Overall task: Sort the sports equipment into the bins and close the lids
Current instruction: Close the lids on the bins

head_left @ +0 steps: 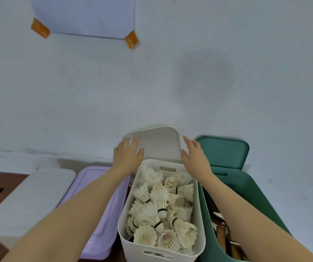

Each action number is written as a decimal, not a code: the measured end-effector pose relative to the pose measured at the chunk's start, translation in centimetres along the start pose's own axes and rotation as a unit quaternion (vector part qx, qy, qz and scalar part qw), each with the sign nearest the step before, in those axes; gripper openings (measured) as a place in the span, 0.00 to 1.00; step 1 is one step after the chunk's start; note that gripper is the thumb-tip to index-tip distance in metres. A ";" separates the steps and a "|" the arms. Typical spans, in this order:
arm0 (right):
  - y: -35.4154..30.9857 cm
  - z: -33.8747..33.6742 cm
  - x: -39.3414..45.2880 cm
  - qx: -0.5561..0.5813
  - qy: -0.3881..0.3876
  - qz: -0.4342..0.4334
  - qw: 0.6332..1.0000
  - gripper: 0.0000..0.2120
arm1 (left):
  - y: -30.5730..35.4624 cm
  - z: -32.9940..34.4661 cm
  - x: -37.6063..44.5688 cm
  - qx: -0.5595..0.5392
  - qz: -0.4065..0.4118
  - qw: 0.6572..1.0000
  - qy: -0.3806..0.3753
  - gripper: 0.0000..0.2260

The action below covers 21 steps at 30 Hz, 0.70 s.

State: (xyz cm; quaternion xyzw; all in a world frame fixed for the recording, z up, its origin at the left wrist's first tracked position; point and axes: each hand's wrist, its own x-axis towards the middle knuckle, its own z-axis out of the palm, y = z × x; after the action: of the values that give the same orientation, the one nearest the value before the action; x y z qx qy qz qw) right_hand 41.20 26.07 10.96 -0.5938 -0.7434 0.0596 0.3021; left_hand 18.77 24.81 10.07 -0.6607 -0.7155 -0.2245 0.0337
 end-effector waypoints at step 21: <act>6.6 7.2 4.9 -0.114 0.077 0.075 0.988 0.32 | -0.6 6.6 6.6 -0.194 0.019 0.973 -0.123 0.32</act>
State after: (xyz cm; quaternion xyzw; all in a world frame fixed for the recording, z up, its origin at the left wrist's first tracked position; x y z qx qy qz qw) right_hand 42.49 34.42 4.09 -0.6814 -0.6728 -0.0487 0.2840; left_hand 19.05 33.33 6.24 -0.6910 -0.6441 -0.2751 -0.1789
